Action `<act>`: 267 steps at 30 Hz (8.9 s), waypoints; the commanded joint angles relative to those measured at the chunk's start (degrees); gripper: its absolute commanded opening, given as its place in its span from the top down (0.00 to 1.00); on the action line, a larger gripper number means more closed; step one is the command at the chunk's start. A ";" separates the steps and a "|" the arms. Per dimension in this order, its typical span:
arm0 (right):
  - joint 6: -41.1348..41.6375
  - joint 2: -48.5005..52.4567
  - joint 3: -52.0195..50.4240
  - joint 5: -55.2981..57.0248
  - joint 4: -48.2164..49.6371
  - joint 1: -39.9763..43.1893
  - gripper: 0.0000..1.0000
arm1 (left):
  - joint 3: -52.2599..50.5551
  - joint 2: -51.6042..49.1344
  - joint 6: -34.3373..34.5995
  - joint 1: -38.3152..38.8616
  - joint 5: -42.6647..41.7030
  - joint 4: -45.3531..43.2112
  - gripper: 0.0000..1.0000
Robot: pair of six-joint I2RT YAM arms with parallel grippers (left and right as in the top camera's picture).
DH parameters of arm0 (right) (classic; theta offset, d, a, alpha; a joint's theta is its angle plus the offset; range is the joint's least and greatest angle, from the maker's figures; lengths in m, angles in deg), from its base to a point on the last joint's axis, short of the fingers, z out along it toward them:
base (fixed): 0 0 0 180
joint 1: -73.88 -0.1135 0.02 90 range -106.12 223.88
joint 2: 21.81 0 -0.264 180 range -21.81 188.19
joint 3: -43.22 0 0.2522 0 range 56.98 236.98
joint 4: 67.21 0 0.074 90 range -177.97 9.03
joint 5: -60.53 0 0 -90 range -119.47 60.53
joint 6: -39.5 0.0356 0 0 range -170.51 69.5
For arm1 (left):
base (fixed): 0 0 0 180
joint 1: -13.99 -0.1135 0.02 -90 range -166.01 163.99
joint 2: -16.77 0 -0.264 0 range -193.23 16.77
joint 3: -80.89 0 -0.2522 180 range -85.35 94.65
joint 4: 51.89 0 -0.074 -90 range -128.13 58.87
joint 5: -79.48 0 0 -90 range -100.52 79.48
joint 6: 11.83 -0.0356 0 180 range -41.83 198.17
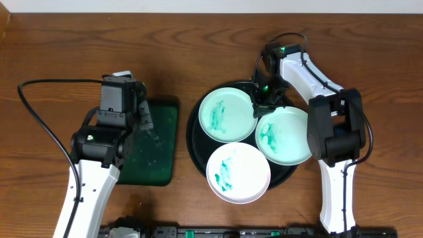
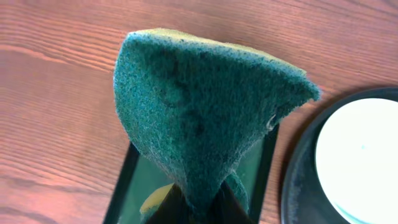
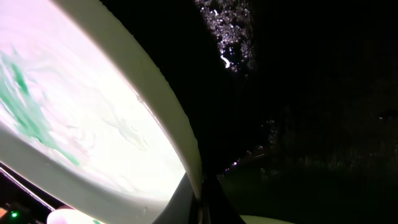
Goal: Clean dirty plates on tray and stack at the side
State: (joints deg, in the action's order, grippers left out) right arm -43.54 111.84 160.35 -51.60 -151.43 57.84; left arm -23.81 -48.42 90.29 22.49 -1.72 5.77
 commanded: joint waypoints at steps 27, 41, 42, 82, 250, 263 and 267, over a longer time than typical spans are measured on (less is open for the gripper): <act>-0.81 1.01 -0.76 2.10 0.20 0.61 0.99 | 0.68 0.90 -3.41 0.22 2.64 -1.25 0.93; -0.81 1.01 -0.76 2.10 0.22 0.68 0.99 | 0.66 -2.89 6.73 0.22 1.77 6.34 0.93; -0.81 1.01 -0.76 2.10 0.22 0.66 0.99 | 0.66 -4.68 9.55 0.22 -0.20 9.18 0.93; -0.85 1.01 -0.76 2.12 -0.04 0.61 0.99 | 19.58 -39.54 5.55 11.54 -45.70 2.21 0.93; 2.62 1.01 -0.79 2.84 -5.55 1.57 0.99 | 35.93 -64.52 3.41 21.29 -44.76 4.72 0.93; 3.32 1.01 -0.79 4.31 -6.32 2.14 0.99 | 35.87 -64.54 6.21 10.45 -43.69 5.33 0.93; 3.74 1.01 -0.79 4.31 -6.27 2.16 0.99 | 35.82 -64.54 6.14 9.14 -43.41 8.59 0.93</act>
State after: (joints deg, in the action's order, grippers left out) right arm -40.96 111.86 159.87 -49.26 -157.48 59.40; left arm 12.50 -111.87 95.52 32.98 -46.62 13.33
